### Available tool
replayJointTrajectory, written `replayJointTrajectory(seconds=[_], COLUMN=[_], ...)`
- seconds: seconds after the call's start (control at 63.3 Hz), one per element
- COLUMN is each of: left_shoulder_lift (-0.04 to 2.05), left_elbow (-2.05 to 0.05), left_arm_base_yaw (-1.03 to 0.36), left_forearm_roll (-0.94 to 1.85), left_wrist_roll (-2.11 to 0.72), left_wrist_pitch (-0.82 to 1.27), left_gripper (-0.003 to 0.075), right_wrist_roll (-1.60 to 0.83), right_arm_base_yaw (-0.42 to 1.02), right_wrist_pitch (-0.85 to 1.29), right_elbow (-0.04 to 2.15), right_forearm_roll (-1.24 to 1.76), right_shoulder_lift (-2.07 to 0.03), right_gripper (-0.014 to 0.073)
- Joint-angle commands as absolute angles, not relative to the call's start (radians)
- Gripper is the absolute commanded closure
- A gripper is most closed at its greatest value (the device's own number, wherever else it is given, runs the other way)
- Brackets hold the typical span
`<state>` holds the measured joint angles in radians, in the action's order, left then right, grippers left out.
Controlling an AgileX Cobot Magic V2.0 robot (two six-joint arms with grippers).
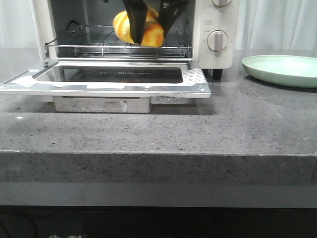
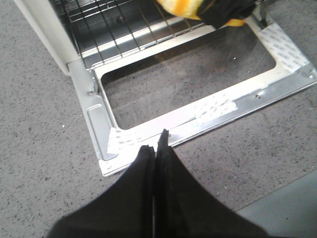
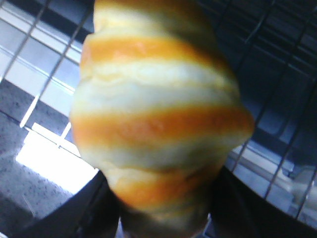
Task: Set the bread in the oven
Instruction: 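Lower the croissant onto the oven rack and open the right gripper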
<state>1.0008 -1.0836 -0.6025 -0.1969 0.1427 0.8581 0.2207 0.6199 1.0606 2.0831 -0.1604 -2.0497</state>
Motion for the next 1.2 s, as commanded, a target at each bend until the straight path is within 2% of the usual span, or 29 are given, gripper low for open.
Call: replayJointTrajectory(seconds=[0.0, 0.205, 0.253, 0.3, 0.474, 0.553, 0.838, 1.185], left_shoulder_lift=[0.988, 0.988, 0.988, 0.988, 0.988, 0.988, 0.988, 0.988], left_elbow=[-1.109, -1.109, -1.109, -1.109, -1.109, -1.109, -1.109, -1.109], left_arm_base_yaw=[-0.605, -0.605, -0.605, -0.605, -0.605, -0.605, -0.605, -0.605], left_forearm_roll=[-0.182, -0.178, -0.178, -0.178, -0.178, -0.178, -0.178, -0.178], left_wrist_roll=[0.143, 0.143, 0.143, 0.143, 0.143, 0.143, 0.143, 0.143], left_wrist_pitch=[0.784, 0.784, 0.784, 0.784, 0.784, 0.784, 0.786, 0.816], left_gripper=[0.0738, 0.0738, 0.0738, 0.0738, 0.0738, 0.0738, 0.0738, 0.0738], right_wrist_roll=[0.22, 0.22, 0.22, 0.22, 0.221, 0.221, 0.222, 0.225], right_arm_base_yaw=[0.62, 0.62, 0.62, 0.62, 0.62, 0.62, 0.62, 0.588], right_wrist_pitch=[0.961, 0.931, 0.933, 0.933, 0.932, 0.939, 1.004, 0.726], right_elbow=[2.121, 2.121, 2.121, 2.121, 2.121, 2.121, 2.057, 1.579], right_forearm_roll=[-0.188, -0.207, -0.216, -0.218, -0.214, -0.206, -0.176, -0.188], right_shoulder_lift=[-1.993, -1.993, -1.993, -1.993, -1.992, -1.988, -1.902, -1.565], right_gripper=[0.0548, 0.054, 0.0511, 0.0459, 0.013, 0.0062, 0.0051, 0.0051])
